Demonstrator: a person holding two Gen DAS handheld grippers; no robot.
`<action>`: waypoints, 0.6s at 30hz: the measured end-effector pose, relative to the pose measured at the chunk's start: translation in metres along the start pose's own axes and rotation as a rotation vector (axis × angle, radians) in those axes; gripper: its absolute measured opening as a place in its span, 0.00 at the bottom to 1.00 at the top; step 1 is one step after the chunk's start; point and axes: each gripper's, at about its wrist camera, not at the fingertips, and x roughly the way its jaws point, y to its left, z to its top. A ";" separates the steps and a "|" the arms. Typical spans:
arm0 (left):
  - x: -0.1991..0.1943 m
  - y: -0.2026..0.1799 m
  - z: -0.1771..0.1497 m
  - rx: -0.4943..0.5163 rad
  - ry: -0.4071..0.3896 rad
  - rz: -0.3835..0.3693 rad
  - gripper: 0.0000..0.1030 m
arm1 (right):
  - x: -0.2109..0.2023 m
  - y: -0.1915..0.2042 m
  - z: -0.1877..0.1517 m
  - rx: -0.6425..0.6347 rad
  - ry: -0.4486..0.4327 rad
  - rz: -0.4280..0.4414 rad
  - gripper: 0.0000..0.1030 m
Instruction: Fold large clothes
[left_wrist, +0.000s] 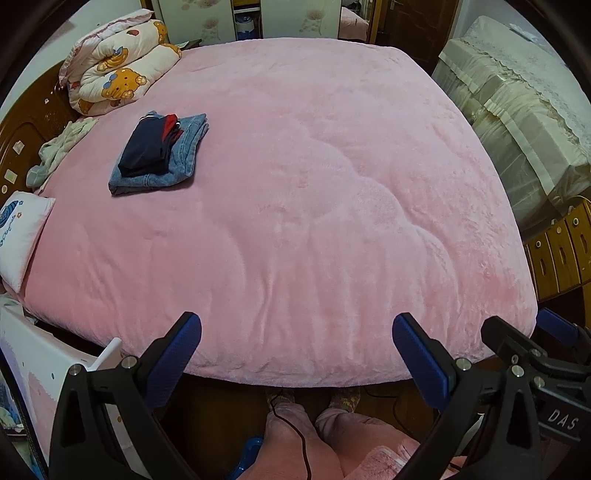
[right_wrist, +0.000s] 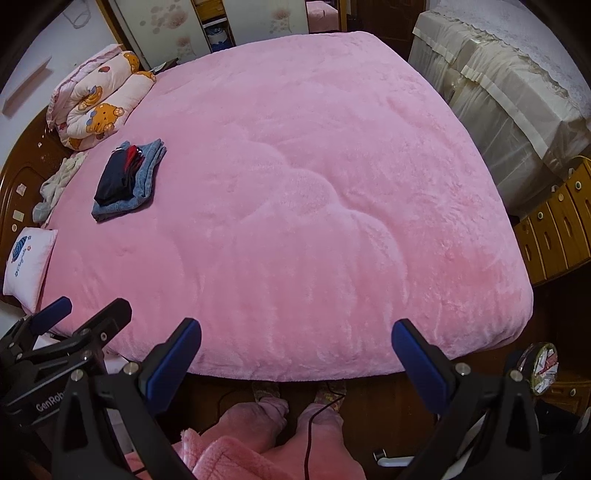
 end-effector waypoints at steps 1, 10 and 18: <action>-0.001 0.000 -0.001 0.000 -0.001 0.002 0.99 | 0.000 0.000 0.000 0.005 0.000 0.002 1.00; -0.003 -0.001 -0.001 -0.005 -0.002 0.011 0.99 | -0.001 0.001 0.001 -0.005 0.001 -0.003 1.00; -0.002 -0.001 -0.001 -0.007 0.000 0.006 0.99 | -0.002 0.003 -0.002 -0.002 -0.004 -0.007 1.00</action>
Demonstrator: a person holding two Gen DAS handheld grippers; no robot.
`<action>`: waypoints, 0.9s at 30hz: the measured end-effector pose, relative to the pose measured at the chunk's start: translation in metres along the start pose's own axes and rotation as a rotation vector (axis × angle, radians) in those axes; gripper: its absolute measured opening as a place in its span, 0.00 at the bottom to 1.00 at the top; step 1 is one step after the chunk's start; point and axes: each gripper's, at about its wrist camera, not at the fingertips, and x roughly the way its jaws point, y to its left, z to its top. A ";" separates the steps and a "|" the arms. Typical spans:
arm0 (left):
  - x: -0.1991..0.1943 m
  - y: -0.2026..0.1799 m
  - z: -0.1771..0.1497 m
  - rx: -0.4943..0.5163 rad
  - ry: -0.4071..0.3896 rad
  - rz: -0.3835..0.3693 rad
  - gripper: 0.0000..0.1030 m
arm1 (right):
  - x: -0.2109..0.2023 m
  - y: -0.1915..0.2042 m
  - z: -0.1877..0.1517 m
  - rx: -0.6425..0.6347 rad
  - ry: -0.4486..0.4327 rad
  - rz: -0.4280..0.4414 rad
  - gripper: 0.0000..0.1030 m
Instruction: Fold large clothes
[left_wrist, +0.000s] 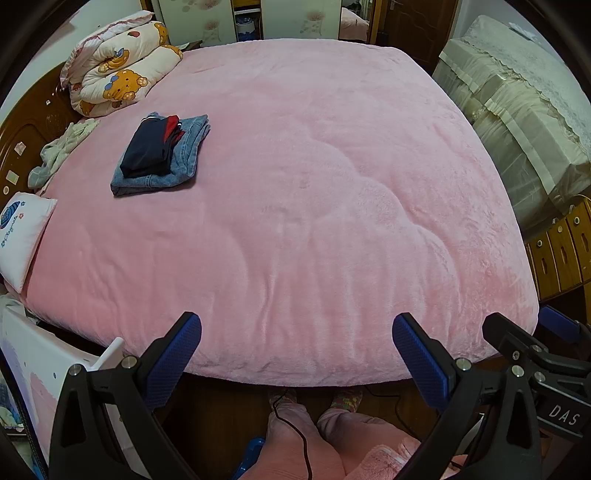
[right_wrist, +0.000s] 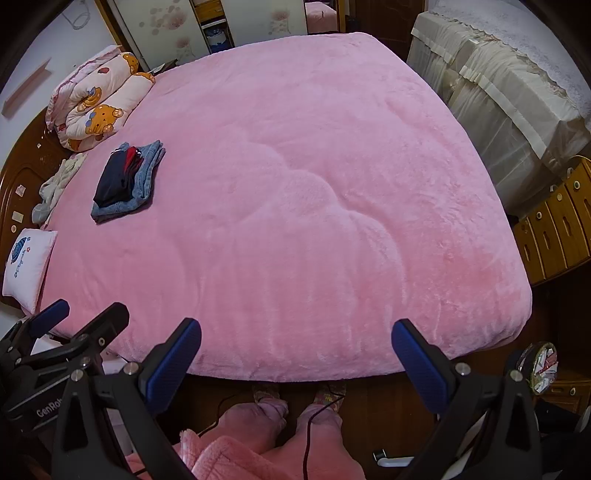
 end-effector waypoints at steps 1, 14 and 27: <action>0.000 0.001 0.001 0.001 0.000 -0.001 0.99 | 0.000 -0.001 0.000 0.000 0.000 -0.001 1.00; 0.001 0.003 0.004 0.013 -0.004 -0.001 0.99 | -0.002 -0.003 0.002 -0.001 -0.006 -0.011 1.00; -0.004 0.003 0.004 0.025 -0.023 0.006 0.99 | -0.003 -0.004 0.002 -0.003 -0.015 -0.018 1.00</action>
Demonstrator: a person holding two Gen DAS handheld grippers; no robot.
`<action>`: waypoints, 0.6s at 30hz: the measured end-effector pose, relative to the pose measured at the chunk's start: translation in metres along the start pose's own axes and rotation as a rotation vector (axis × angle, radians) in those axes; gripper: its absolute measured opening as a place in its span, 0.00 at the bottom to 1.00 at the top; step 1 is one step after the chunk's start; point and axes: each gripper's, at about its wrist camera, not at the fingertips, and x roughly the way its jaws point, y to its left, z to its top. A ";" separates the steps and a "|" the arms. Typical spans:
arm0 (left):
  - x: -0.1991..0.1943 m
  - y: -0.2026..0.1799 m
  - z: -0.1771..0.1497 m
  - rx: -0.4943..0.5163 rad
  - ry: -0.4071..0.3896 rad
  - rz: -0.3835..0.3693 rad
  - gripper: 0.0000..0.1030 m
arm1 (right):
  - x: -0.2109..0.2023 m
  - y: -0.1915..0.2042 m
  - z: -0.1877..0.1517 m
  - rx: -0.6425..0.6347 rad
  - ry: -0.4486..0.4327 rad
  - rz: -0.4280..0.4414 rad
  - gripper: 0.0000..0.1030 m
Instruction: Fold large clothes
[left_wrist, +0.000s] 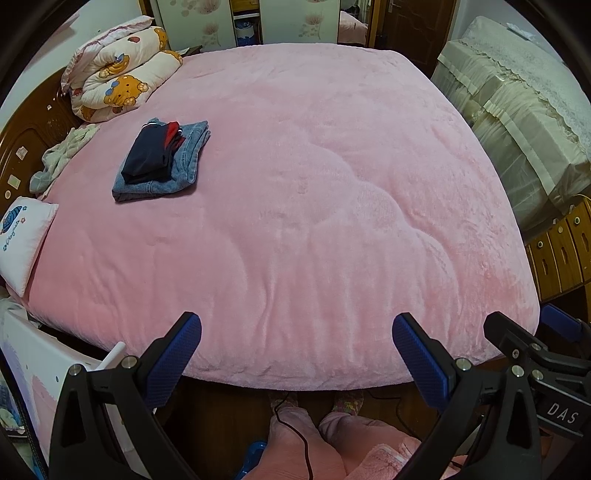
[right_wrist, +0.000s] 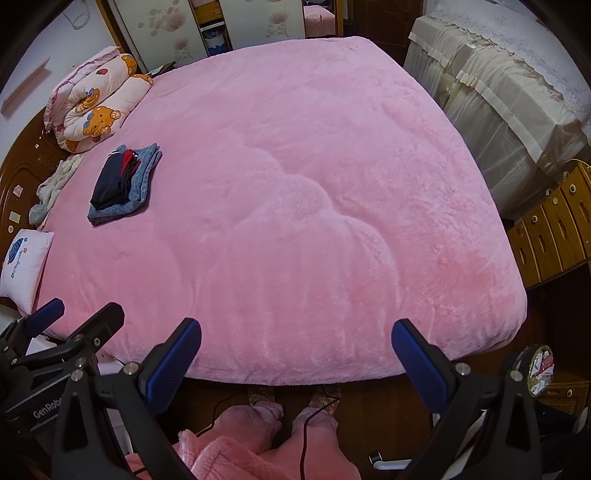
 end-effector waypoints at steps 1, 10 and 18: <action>0.000 0.000 0.000 0.002 -0.001 0.002 0.99 | 0.000 0.000 0.000 0.000 0.000 0.000 1.00; -0.002 -0.001 0.001 0.002 -0.003 0.006 0.99 | -0.004 0.001 0.001 -0.008 -0.008 -0.004 1.00; -0.003 -0.002 0.000 0.001 -0.004 0.008 0.99 | -0.004 0.000 0.002 -0.010 -0.009 -0.004 1.00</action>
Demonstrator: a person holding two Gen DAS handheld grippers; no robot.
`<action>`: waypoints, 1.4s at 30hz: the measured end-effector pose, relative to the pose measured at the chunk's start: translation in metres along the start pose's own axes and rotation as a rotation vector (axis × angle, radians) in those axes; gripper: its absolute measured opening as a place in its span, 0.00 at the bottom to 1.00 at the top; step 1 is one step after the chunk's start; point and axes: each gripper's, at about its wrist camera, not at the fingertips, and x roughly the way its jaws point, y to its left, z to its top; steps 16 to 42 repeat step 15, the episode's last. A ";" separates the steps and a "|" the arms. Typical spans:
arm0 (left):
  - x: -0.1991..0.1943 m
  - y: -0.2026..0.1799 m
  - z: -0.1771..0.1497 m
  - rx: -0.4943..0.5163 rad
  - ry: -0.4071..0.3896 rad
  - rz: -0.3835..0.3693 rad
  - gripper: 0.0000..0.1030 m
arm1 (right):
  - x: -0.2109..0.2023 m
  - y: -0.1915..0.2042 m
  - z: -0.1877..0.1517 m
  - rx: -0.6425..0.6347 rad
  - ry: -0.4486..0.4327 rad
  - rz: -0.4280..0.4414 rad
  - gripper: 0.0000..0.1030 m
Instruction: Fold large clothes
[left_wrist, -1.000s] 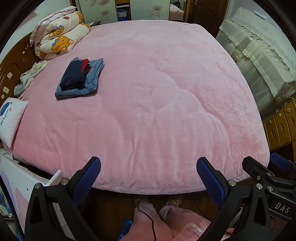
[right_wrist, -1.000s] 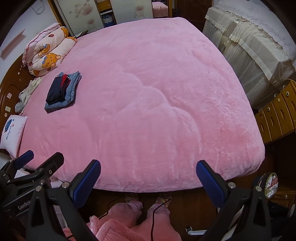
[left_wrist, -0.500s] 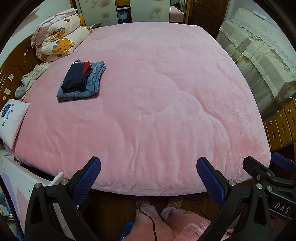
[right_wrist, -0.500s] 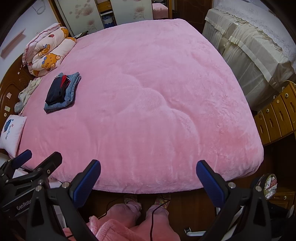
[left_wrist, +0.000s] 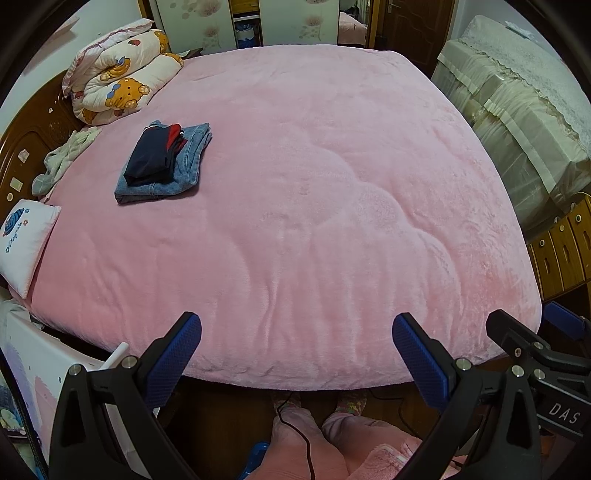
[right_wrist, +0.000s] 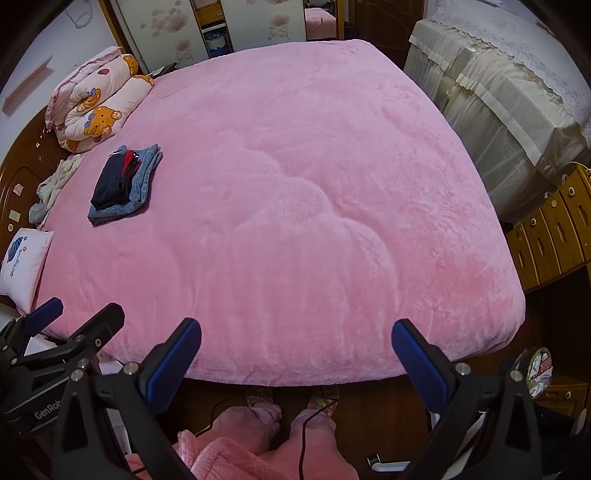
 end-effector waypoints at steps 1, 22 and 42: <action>0.000 0.001 0.000 0.001 -0.001 0.000 0.99 | 0.000 0.000 0.000 0.000 0.000 0.000 1.00; -0.002 0.004 0.001 0.014 -0.004 0.000 0.99 | 0.000 -0.001 0.000 0.001 0.000 0.000 1.00; -0.002 0.004 0.001 0.014 -0.004 0.000 0.99 | 0.000 -0.001 0.000 0.001 0.000 0.000 1.00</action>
